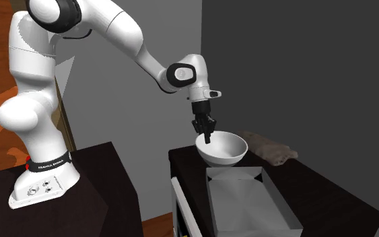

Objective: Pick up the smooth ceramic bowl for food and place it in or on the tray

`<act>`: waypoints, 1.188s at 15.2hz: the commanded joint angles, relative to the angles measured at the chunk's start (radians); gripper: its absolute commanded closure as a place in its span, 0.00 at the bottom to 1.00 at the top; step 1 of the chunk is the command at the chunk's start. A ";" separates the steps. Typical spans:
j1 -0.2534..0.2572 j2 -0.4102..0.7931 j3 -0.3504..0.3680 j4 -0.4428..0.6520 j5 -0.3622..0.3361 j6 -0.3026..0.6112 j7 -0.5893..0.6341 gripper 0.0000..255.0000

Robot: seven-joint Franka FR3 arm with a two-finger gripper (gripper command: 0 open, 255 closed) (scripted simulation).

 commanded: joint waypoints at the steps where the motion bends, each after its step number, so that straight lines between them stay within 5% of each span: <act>1: 0.002 -0.016 0.001 0.006 0.002 -0.021 -0.005 1.00; 18: 0.009 -0.122 0.007 0.103 0.025 -0.217 -0.067 1.00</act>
